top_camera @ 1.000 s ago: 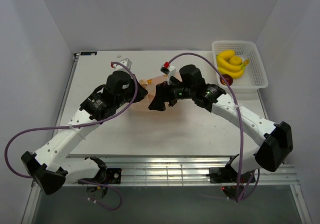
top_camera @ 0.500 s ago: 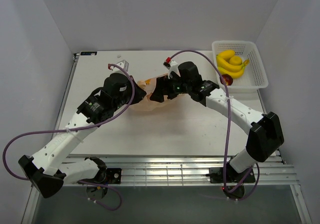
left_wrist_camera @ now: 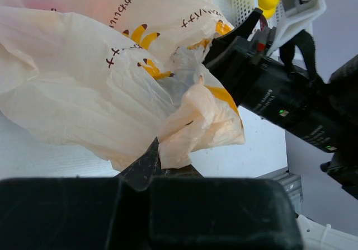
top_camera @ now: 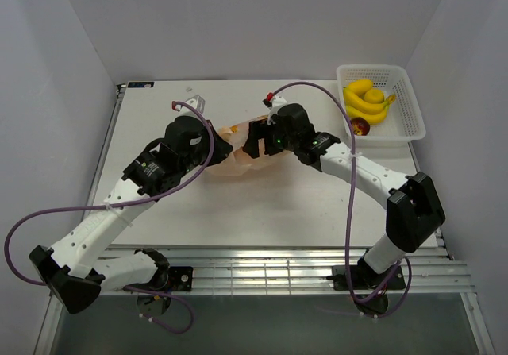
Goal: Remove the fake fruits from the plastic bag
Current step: Adjust the plastic bag at the center of the board, then take out the fake fruit from the plastic bag.
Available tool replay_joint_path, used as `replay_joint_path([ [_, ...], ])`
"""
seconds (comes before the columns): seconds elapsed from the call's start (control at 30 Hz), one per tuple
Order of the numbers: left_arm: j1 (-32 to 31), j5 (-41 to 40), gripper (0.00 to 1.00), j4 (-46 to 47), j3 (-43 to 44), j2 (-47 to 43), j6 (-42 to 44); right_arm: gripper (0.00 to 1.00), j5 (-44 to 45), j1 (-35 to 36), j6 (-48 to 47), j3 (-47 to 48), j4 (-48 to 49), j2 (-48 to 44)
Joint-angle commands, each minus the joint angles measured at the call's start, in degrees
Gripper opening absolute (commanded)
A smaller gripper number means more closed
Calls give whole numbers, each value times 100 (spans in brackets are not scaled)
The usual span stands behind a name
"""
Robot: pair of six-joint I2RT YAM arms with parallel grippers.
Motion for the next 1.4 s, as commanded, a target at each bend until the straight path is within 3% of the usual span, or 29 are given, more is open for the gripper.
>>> replay_joint_path([
  [0.0, -16, 79, 0, 100, 43, -51, -121, 90, 1389, 239, 79, -165, 839, 290],
  [0.37, -16, 149, 0, 214, -107, -7, -455, 90, 2927, 661, 326, -490, 2589, 1020],
  [0.63, -16, 667, 0, 329, -282, 11, -596, 90, 2577, 776, -33, -491, 3811, 1398],
  [0.87, -16, 774, 0, 460, -309, -112, -543, 90, 2472, 934, -325, -78, 3724, 2066],
  [1.37, -16, 1203, 0, 487, -414, -200, -508, 90, 3096, 943, -334, 836, 3513, 3112],
])
